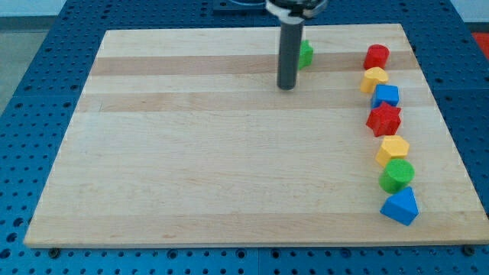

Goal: Place the arm towards the top right corner of the board

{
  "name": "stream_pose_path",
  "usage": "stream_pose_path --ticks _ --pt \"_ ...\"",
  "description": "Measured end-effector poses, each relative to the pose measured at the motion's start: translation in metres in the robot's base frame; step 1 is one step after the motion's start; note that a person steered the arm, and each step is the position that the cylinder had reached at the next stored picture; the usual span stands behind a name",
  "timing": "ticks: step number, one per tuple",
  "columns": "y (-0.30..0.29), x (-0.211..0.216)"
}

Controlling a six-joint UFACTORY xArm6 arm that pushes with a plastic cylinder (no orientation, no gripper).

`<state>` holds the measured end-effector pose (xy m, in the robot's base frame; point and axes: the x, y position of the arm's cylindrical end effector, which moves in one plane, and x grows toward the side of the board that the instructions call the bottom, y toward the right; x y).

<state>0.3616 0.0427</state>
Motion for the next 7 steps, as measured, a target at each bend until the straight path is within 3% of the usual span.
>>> stream_pose_path --ticks 1,3,4,5,7 --pt "-0.008 0.005" --pt "0.058 -0.030" --pt "0.058 -0.030" --pt "0.092 -0.079" --pt "0.108 -0.103"
